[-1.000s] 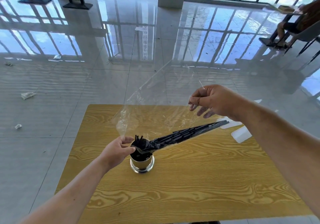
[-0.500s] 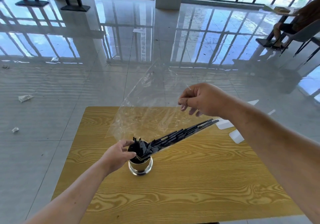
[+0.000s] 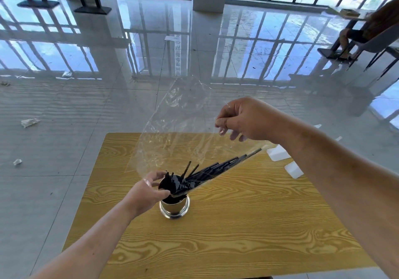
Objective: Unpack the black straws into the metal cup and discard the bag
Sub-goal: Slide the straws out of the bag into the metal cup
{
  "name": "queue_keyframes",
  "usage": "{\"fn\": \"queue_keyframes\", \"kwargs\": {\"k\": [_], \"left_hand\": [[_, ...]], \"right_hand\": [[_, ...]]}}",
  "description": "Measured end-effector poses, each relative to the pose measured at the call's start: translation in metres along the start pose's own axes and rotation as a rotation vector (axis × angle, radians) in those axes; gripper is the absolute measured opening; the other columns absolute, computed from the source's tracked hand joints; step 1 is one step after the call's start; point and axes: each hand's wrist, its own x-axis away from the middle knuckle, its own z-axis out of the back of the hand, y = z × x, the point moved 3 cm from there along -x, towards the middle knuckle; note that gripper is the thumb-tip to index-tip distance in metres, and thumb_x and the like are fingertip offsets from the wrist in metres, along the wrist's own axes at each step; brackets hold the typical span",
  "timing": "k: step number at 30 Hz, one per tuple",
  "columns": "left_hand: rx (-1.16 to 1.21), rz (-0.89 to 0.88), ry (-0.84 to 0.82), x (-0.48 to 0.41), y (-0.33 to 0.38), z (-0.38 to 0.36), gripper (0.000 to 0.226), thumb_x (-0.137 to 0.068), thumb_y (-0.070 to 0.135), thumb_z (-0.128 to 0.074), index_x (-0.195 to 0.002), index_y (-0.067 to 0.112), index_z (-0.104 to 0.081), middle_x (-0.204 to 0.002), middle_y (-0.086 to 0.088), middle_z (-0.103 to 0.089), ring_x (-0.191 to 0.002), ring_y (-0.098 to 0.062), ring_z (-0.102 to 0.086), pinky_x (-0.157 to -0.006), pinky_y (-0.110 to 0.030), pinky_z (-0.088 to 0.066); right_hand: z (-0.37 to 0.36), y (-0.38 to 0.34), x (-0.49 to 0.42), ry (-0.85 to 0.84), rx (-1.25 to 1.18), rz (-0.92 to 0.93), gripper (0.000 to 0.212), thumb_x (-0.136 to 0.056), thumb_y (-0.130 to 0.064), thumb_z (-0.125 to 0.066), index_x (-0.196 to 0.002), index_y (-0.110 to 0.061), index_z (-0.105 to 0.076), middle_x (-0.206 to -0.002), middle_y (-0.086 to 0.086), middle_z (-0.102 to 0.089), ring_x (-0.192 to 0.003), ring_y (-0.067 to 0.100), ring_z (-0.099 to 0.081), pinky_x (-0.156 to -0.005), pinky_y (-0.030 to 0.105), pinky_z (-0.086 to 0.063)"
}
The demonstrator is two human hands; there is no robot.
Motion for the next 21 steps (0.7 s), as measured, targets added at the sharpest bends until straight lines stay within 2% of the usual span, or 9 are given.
{"fn": "queue_keyframes", "kwargs": {"k": [4,7,8,10,12,15,18,21], "left_hand": [[-0.067,-0.028,-0.012,-0.002,0.006,-0.004,0.076,-0.084,0.023,-0.088,-0.148,0.036,-0.048,-0.139,0.011,-0.056,-0.131,-0.011,-0.05,-0.113,-0.038,-0.045],[-0.029,-0.049,-0.06,-0.002,0.01,-0.008,0.066,-0.086,0.014,-0.086,-0.139,0.037,-0.054,-0.133,0.011,-0.063,-0.127,-0.006,-0.06,-0.101,-0.022,-0.053],[0.0,-0.05,-0.074,-0.002,0.01,-0.009,0.062,-0.087,0.01,-0.085,-0.136,0.036,-0.057,-0.132,0.008,-0.066,-0.125,-0.009,-0.063,-0.1,-0.023,-0.056],[0.042,-0.05,-0.075,-0.001,0.01,-0.009,0.062,-0.085,0.006,-0.085,-0.136,0.032,-0.06,-0.131,0.001,-0.068,-0.124,-0.014,-0.066,-0.108,-0.035,-0.055],[0.066,-0.05,-0.076,-0.001,0.009,-0.008,0.064,-0.082,0.007,-0.085,-0.137,0.03,-0.061,-0.132,-0.002,-0.068,-0.125,-0.017,-0.065,-0.11,-0.042,-0.054],[0.081,-0.048,-0.067,-0.002,0.008,-0.007,0.066,-0.077,0.014,-0.086,-0.134,0.035,-0.062,-0.13,0.002,-0.069,-0.123,-0.015,-0.067,-0.102,-0.033,-0.058],[0.073,-0.044,-0.064,-0.004,0.008,-0.006,0.065,-0.08,0.016,-0.087,-0.131,0.044,-0.059,-0.129,0.005,-0.066,-0.115,-0.004,-0.068,-0.089,-0.022,-0.059],[0.019,-0.053,-0.056,-0.005,0.01,-0.007,0.072,-0.078,0.026,-0.089,-0.137,0.047,-0.054,-0.132,0.009,-0.062,-0.116,0.001,-0.06,-0.102,-0.032,-0.055]], "right_hand": [[-0.003,-0.01,-0.003,-0.02,0.024,0.006,0.01,-0.101,-0.024,-0.07,-0.095,-0.021,-0.078,-0.084,-0.006,-0.082,-0.081,0.022,-0.078,-0.062,0.029,-0.06],[-0.004,-0.016,-0.004,-0.023,0.033,0.011,0.01,-0.1,-0.023,-0.071,-0.094,-0.021,-0.078,-0.082,-0.007,-0.081,-0.08,0.021,-0.078,-0.058,0.025,-0.059],[-0.004,-0.017,-0.005,-0.021,0.036,0.016,0.01,-0.1,-0.023,-0.071,-0.093,-0.021,-0.078,-0.082,-0.007,-0.081,-0.079,0.021,-0.078,-0.057,0.025,-0.059],[-0.005,-0.019,-0.005,-0.019,0.044,0.03,0.009,-0.099,-0.022,-0.072,-0.092,-0.021,-0.078,-0.081,-0.007,-0.081,-0.079,0.021,-0.078,-0.057,0.026,-0.059],[-0.006,-0.021,-0.004,-0.017,0.044,0.033,0.009,-0.099,-0.022,-0.072,-0.092,-0.02,-0.078,-0.08,-0.007,-0.081,-0.079,0.022,-0.079,-0.058,0.027,-0.059],[-0.003,-0.024,-0.004,-0.018,0.045,0.033,0.008,-0.099,-0.023,-0.073,-0.092,-0.02,-0.078,-0.08,-0.007,-0.081,-0.079,0.022,-0.079,-0.058,0.027,-0.059],[0.001,-0.03,-0.004,-0.031,0.059,0.039,0.008,-0.099,-0.024,-0.073,-0.093,-0.022,-0.078,-0.08,-0.009,-0.081,-0.078,0.02,-0.079,-0.059,0.027,-0.061],[0.0,-0.037,-0.005,-0.052,0.067,0.048,0.007,-0.098,-0.025,-0.074,-0.094,-0.022,-0.078,-0.08,-0.01,-0.081,-0.079,0.021,-0.079,-0.06,0.027,-0.062]]}}
